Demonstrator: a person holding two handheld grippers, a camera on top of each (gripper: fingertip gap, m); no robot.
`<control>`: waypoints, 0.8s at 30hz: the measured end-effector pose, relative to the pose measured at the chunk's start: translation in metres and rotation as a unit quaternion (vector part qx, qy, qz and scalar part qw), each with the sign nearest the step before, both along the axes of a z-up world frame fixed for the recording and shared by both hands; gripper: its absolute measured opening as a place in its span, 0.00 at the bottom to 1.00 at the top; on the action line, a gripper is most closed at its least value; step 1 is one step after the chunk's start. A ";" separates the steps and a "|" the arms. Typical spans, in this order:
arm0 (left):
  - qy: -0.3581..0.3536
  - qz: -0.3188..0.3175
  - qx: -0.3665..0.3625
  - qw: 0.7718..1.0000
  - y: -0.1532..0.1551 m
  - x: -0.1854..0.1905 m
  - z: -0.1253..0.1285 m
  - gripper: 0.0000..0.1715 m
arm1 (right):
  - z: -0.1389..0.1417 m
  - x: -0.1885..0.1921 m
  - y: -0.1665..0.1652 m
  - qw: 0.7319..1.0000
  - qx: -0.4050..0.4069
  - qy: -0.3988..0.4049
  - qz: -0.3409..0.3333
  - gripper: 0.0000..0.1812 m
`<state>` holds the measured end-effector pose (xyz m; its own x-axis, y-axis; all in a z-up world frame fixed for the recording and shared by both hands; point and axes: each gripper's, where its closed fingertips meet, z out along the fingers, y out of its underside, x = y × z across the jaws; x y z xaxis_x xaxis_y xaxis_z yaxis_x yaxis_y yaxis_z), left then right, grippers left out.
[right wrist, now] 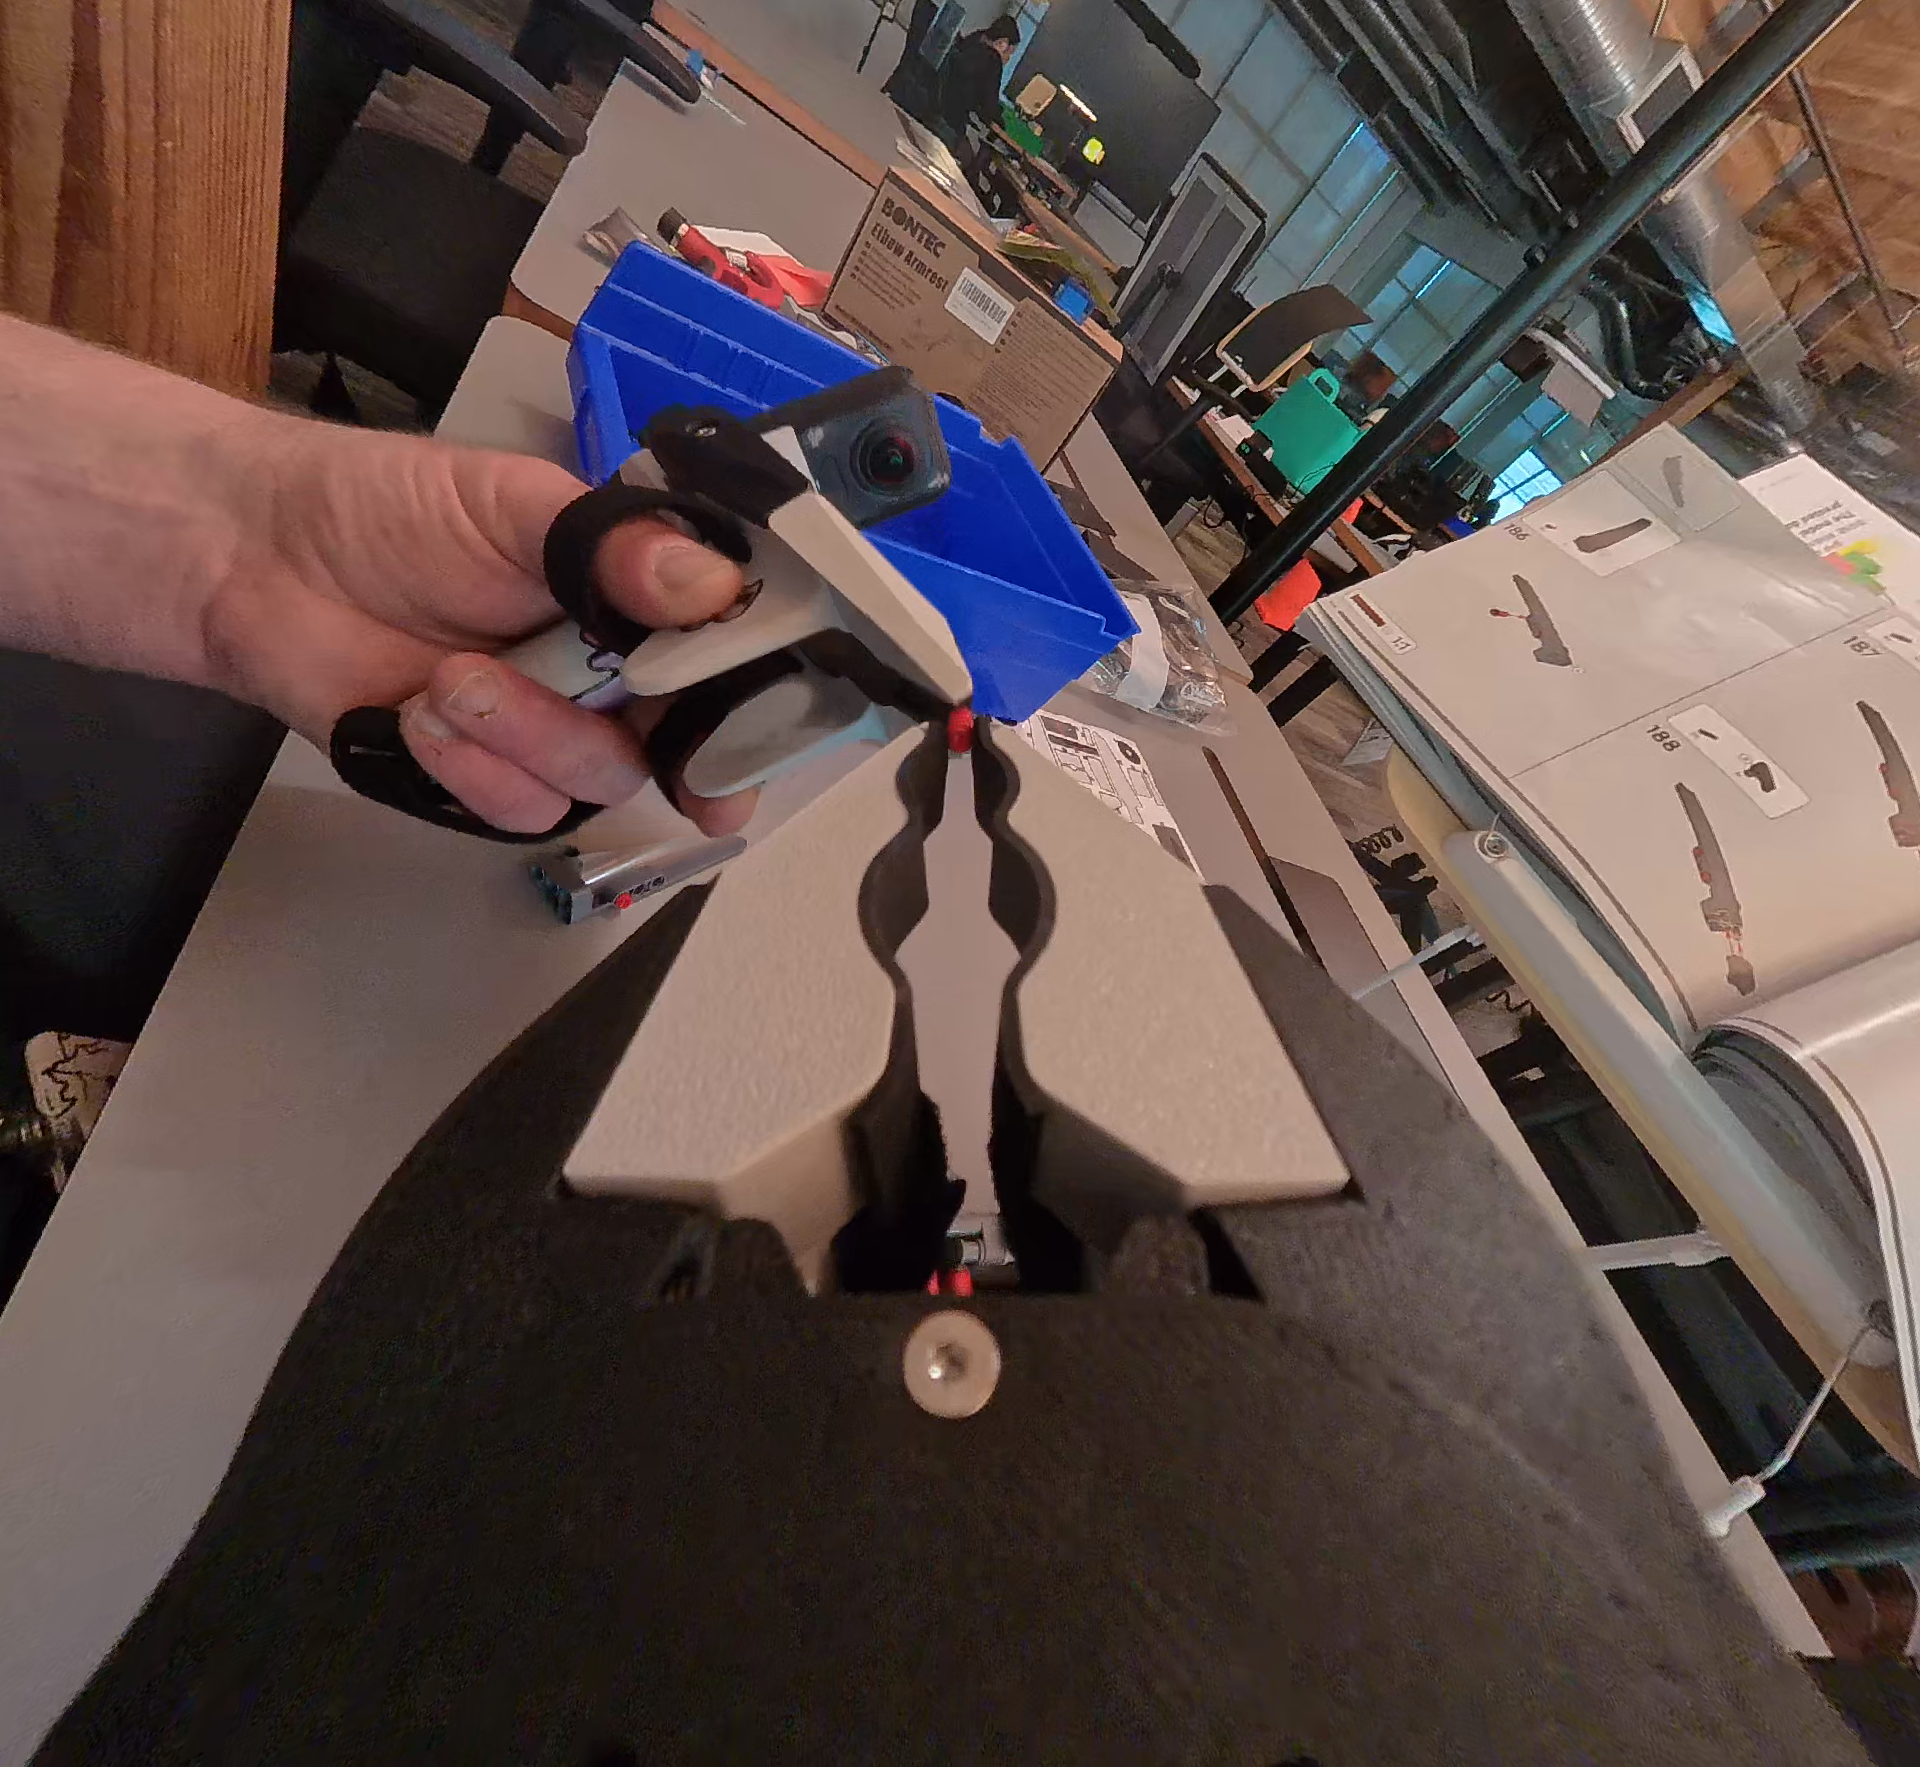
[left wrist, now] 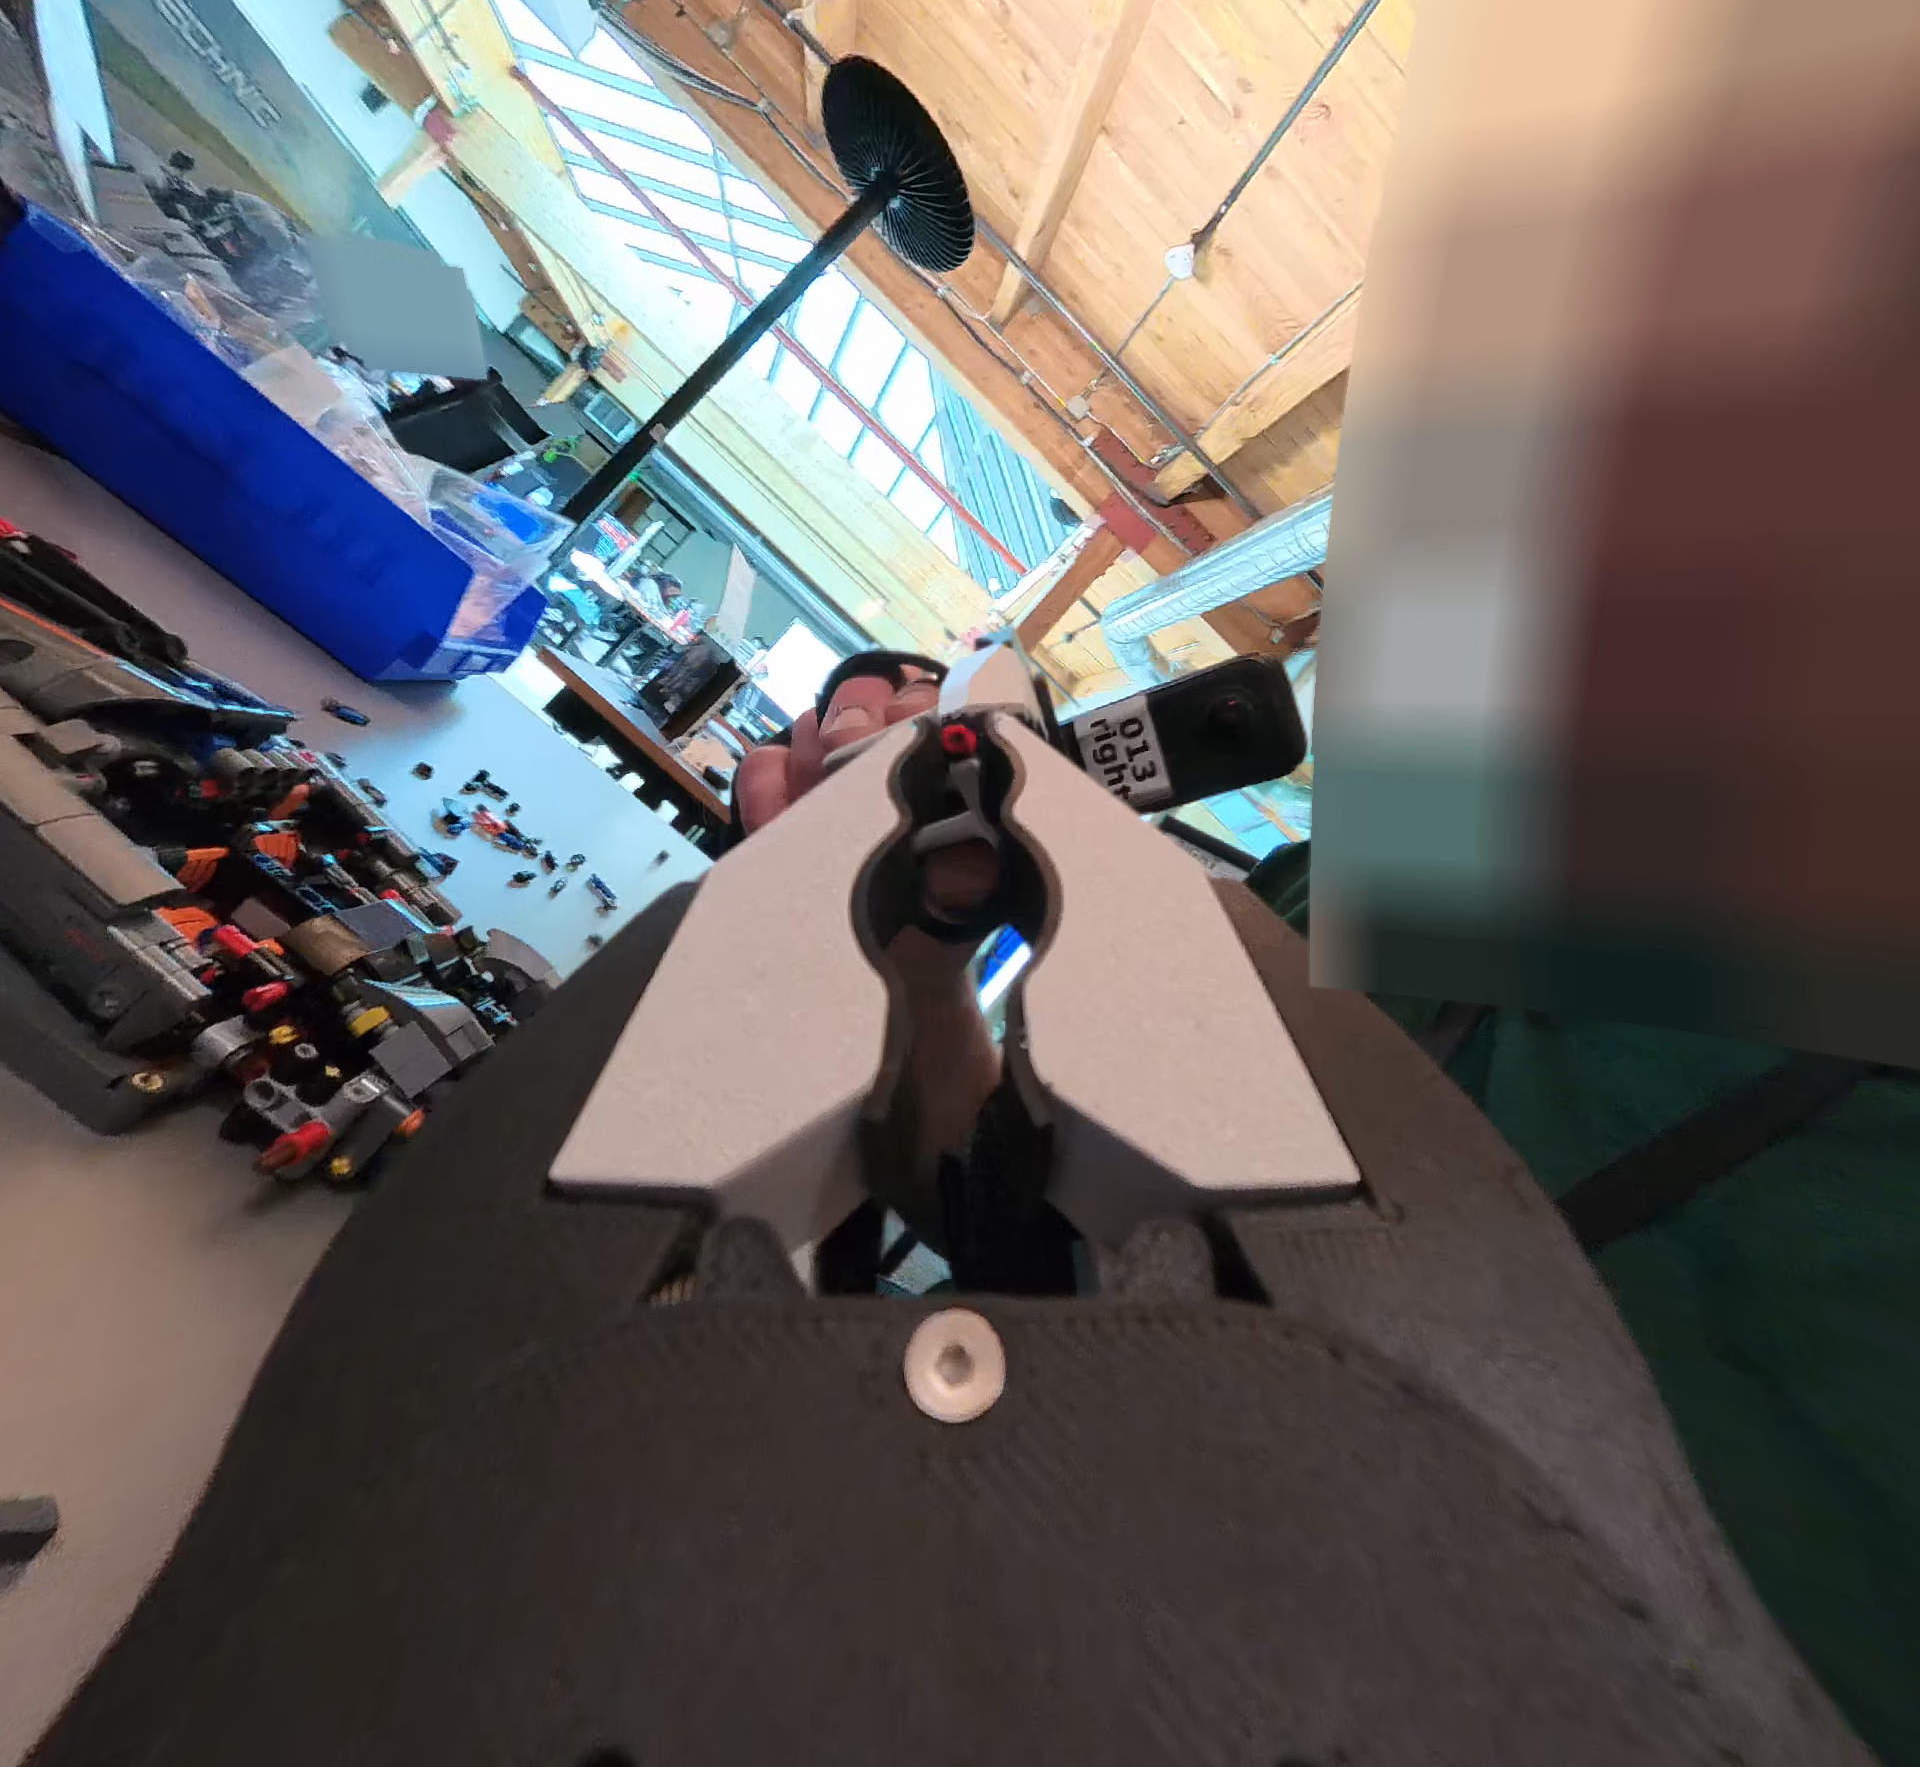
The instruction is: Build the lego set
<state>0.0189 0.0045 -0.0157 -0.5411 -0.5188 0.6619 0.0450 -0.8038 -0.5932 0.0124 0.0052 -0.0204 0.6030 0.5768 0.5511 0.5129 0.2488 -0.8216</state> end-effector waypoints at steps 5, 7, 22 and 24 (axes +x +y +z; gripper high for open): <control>0.088 0.072 0.083 0.990 0.005 -0.019 -0.013 0.16 | 0.000 0.004 -0.002 1.000 -0.006 0.014 0.002 0.02; 0.187 0.124 0.178 0.958 0.006 -0.030 -0.036 0.20 | -0.003 0.007 -0.002 1.000 -0.012 0.019 0.001 0.02; 0.563 0.176 0.382 0.712 0.016 -0.069 -0.189 0.34 | -0.041 0.004 -0.007 0.996 -0.077 0.028 0.019 0.01; 0.574 0.196 0.392 0.691 0.023 -0.070 -0.190 0.25 | -0.046 0.000 -0.008 0.995 -0.089 0.027 0.025 0.01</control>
<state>-0.0511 0.0274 -0.2052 0.3917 -0.9196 -0.0301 -0.6942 -0.2739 -0.6656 0.0125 -0.0032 -0.0665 0.5975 0.6924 0.4044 0.4570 0.1204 -0.8813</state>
